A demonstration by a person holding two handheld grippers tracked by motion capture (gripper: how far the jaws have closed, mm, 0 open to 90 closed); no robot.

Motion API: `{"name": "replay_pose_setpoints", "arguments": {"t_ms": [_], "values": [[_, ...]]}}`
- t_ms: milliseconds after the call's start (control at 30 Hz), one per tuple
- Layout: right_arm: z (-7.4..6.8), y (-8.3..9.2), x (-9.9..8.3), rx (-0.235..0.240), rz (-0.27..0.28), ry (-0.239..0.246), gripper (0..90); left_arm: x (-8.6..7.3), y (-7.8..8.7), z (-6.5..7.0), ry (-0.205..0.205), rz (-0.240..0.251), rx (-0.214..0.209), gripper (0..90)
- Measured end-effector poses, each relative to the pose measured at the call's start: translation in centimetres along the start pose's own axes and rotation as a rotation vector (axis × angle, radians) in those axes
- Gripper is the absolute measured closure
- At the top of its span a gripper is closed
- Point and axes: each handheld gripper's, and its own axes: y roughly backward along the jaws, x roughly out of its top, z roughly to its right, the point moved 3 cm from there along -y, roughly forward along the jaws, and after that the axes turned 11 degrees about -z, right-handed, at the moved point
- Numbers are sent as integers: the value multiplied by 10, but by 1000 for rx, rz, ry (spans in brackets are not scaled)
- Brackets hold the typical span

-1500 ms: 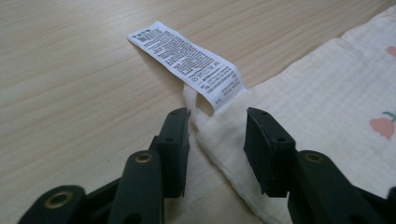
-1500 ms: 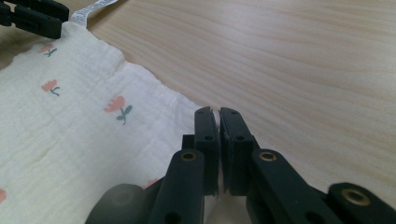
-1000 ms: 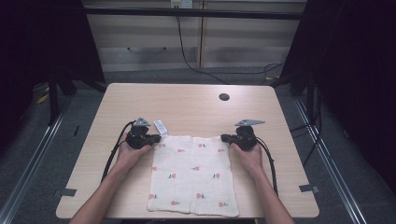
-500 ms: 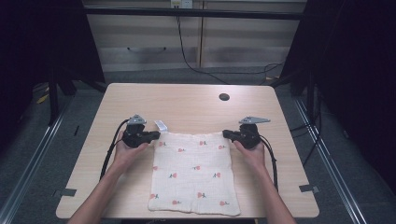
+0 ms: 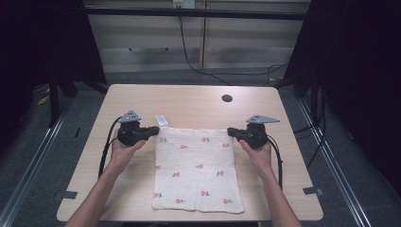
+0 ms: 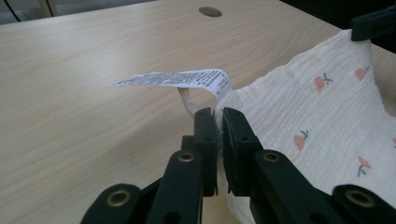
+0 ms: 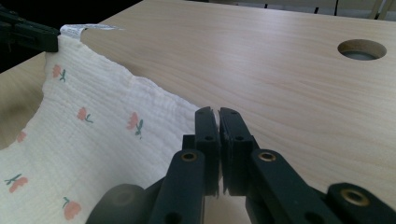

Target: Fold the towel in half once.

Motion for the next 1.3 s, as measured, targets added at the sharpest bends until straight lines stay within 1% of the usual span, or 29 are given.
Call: {"name": "replay_pose_setpoints", "arguments": {"t_ms": [100, 233, 367, 567, 633, 667, 700, 733, 833, 867, 900, 933, 967, 1033, 1067, 1100, 1167, 1233, 1300], "values": [[-1, 5, 3, -1, 16, 2, 870, 3, 4, 2, -2, 19, -4, 848], [-2, 12, 7, 10, 50, -3, 870, 11, 11, 5, -22, 45, -1, 847], [-3, 17, 11, 14, 71, 1, 871, 16, 16, 7, -30, 67, -5, 848], [-8, 27, 17, 18, 103, 16, 872, 24, 29, 10, -28, 118, -20, 848], [-10, 32, 21, 29, 118, 23, 871, 28, 35, 14, -36, 136, -25, 848], [-11, 35, 24, 38, 129, 32, 871, 29, 37, 16, -38, 149, -40, 848], [-13, 38, 26, 48, 134, 35, 871, 31, 41, 19, -45, 162, -44, 848], [-16, 42, 29, 49, 147, 43, 872, 33, 43, 20, -58, 163, -41, 848], [-19, 49, 33, 52, 167, 57, 871, 36, 48, 25, -77, 185, -44, 848], [-21, 50, 33, 53, 165, 59, 872, 36, 48, 26, -80, 179, -43, 848], [-21, 49, 32, 56, 158, 56, 871, 35, 47, 26, -79, 169, -32, 848], [-21, 48, 30, 60, 151, 55, 871, 34, 44, 26, -76, 161, -40, 848], [-21, 47, 27, 61, 141, 48, 871, 32, 42, 26, -61, 158, -51, 848], [-20, 46, 22, 67, 129, 43, 871, 29, 35, 27, -59, 130, -46, 848], [-20, 46, 19, 69, 115, 37, 871, 28, 31, 30, -64, 118, -49, 848], [-21, 45, 15, 62, 98, 45, 871, 27, 30, 33, -71, 111, -48, 848], [-22, 46, 12, 60, 79, 51, 871, 26, 29, 39, -106, 89, -40, 848], [-23, 50, 10, 74, 78, 44, 871, 24, 33, 42, -118, 81, -40, 848], [-24, 57, 8, 88, 94, 39, 871, 20, 39, 44, -118, 86, -33, 848]]}}
